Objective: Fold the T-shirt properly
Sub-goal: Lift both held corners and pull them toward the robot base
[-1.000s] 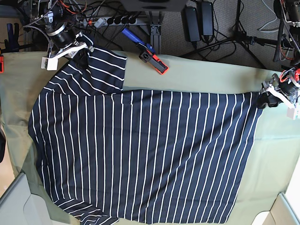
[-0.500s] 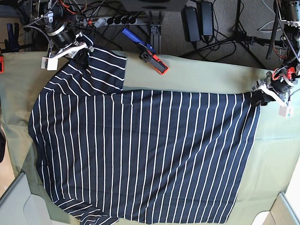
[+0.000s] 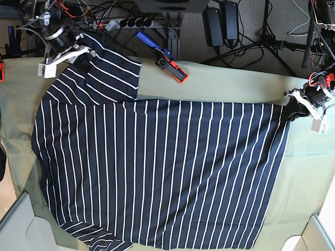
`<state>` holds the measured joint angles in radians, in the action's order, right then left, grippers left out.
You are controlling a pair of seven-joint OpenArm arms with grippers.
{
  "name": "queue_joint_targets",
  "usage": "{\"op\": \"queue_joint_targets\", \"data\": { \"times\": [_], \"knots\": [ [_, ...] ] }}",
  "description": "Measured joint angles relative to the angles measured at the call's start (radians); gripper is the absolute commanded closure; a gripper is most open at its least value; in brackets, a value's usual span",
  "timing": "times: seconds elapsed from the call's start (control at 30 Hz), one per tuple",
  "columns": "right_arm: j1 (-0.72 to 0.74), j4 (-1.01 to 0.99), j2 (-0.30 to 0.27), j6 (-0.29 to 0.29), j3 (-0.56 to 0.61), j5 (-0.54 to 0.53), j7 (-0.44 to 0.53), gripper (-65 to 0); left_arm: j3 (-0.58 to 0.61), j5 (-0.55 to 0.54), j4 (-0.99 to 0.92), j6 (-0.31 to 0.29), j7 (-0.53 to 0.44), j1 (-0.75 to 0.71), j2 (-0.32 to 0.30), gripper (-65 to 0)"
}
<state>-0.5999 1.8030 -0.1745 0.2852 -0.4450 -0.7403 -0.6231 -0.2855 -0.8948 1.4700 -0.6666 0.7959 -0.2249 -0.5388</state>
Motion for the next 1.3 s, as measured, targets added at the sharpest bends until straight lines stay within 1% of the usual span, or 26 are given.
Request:
{"op": "queue_joint_targets", "data": {
  "times": [0.1, 0.23, 0.3, 0.43, 0.5, 0.6, 0.7, 0.8, 0.87, 0.93, 1.0, 1.1, 1.2, 1.3],
  "knots": [
    [-0.007, 0.039, -0.003, 0.005, -0.063, -0.053, -0.050, 0.0, 0.000, -0.039, 0.039, -0.002, 0.013, -0.020, -0.028, 0.0],
    [-0.029, 0.076, -0.032, 0.016, -0.120, -0.099, -0.055, 0.0, 0.000, -0.042, 0.071, -0.005, 0.021, -0.041, -0.060, 0.0],
    [-0.035, 0.087, -0.047, 0.018, -0.134, -0.123, -0.056, 0.0, 0.001, -0.047, 0.080, -0.005, 0.019, -0.038, -0.069, 0.0],
    [-0.033, 0.134, -0.058, 0.025, -0.147, -0.145, -0.061, 0.0, 0.002, -0.045, 0.080, -0.007, -0.021, -0.029, -0.079, 0.0],
    [-0.013, 0.161, -0.064, 0.041, -0.147, -0.144, -0.060, 0.0, 0.003, -0.045, 0.080, -0.007, -0.036, -0.006, -0.079, 0.0],
    [0.045, 0.162, -0.078, 0.044, -0.146, -0.116, -0.063, 0.0, 0.003, -0.033, 0.073, -0.008, -0.045, 0.051, -0.079, 0.0],
    [0.097, 0.161, -0.087, 0.045, -0.136, -0.099, -0.059, 0.0, 0.021, 0.010, 0.028, -0.013, -0.064, 0.108, -0.080, 0.0],
    [0.148, 0.160, -0.095, 0.045, -0.101, -0.067, -0.061, 0.0, 0.077, 0.032, -0.026, -0.014, -0.076, 0.163, -0.080, 0.0],
    [0.196, 0.157, -0.105, 0.046, -0.057, -0.023, -0.062, 0.0, 0.127, 0.088, -0.059, -0.015, -0.092, 0.221, -0.081, 0.0],
    [0.252, 0.138, -0.120, 0.047, -0.008, 0.008, -0.061, 0.0, 0.179, 0.121, -0.103, -0.017, -0.113, 0.291, -0.082, 0.0],
    [0.302, 0.106, -0.132, 0.050, 0.032, 0.038, -0.061, 0.0, 0.213, 0.122, -0.148, -0.018, -0.125, 0.344, -0.081, 0.0],
    [0.356, 0.060, -0.147, 0.050, 0.068, 0.068, -0.063, 0.0, 0.231, 0.126, -0.227, -0.018, -0.125, 0.393, -0.079, 0.0],
    [0.434, 0.002, -0.147, 0.053, 0.078, 0.107, -0.072, 0.0, 0.245, 0.130, -0.308, -0.019, -0.152, 0.450, -0.080, 0.0],
    [0.533, -0.079, -0.147, 0.056, 0.080, 0.113, -0.066, 0.0, 0.272, 0.144, -0.369, -0.018, -0.174, 0.522, -0.077, 0.0]
  ]
}}
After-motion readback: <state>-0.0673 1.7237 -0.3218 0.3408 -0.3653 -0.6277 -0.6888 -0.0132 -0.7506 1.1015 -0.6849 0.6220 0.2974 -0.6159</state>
